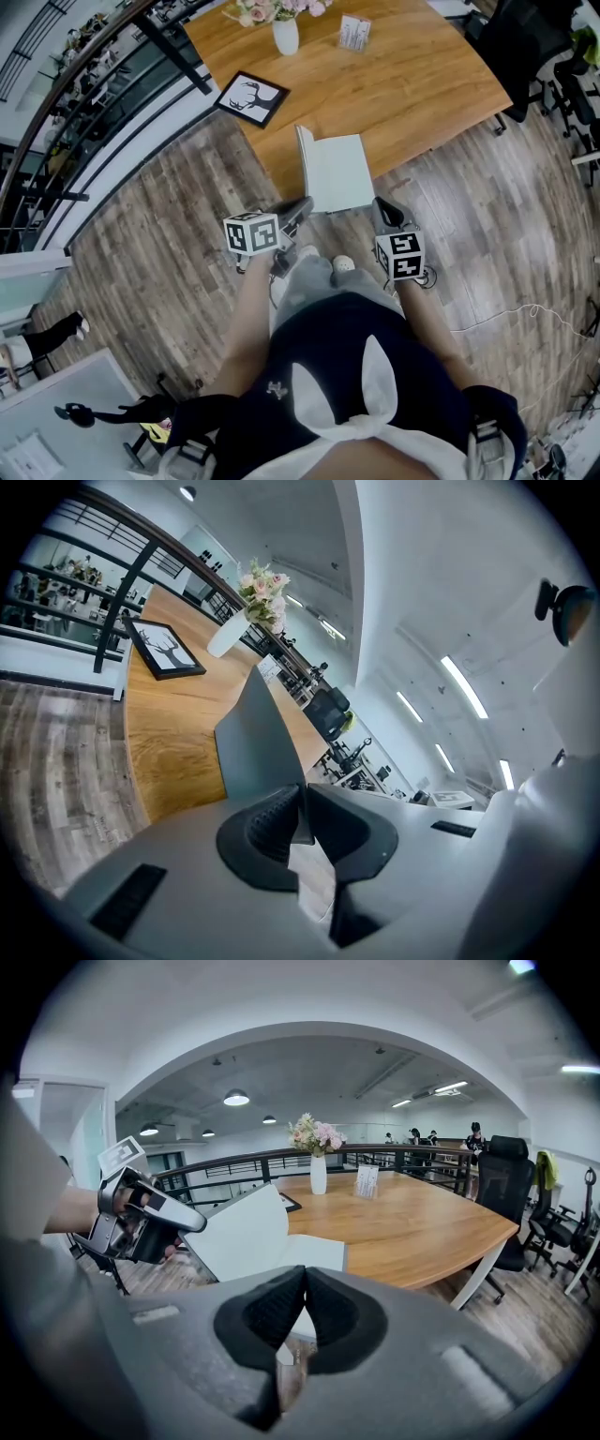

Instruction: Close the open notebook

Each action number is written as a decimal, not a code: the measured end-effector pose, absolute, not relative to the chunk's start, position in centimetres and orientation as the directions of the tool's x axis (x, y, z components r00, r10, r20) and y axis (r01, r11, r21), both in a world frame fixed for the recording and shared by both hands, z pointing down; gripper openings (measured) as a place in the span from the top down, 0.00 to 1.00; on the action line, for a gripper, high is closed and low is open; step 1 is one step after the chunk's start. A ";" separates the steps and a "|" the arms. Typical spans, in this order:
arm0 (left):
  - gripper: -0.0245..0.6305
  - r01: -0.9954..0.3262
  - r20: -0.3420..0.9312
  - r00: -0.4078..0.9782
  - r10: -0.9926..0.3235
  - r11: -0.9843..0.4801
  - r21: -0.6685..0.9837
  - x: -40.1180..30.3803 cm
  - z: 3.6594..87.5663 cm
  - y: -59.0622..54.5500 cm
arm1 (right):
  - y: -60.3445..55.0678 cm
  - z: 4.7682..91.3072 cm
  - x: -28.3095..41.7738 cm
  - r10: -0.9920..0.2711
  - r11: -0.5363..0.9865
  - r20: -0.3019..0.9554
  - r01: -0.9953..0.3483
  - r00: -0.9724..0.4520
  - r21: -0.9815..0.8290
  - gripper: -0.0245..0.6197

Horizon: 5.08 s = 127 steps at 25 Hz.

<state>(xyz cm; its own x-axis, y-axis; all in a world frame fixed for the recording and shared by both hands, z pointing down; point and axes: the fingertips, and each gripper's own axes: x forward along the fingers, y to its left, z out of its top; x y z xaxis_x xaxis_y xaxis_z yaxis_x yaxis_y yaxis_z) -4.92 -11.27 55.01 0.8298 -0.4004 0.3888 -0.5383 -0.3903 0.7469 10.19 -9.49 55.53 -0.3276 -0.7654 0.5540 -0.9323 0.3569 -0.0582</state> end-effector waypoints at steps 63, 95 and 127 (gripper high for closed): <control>0.88 -0.564 0.519 0.824 -0.227 -0.423 0.709 6.5 59.7 -12.4 | -11.1 56.2 13.3 -0.755 0.332 0.571 -0.939 -0.321 -0.088 0.96; 0.84 -0.595 0.555 0.804 -0.214 -0.324 0.736 10.5 62.8 -13.4 | -10.1 59.1 15.3 -0.730 0.290 0.617 -0.951 -0.295 -0.112 0.96; 0.75 -0.638 0.622 0.766 -0.161 -0.309 0.706 11.2 66.5 -13.6 | -10.1 60.8 15.4 -0.715 0.245 0.648 -0.962 -0.264 -0.122 0.96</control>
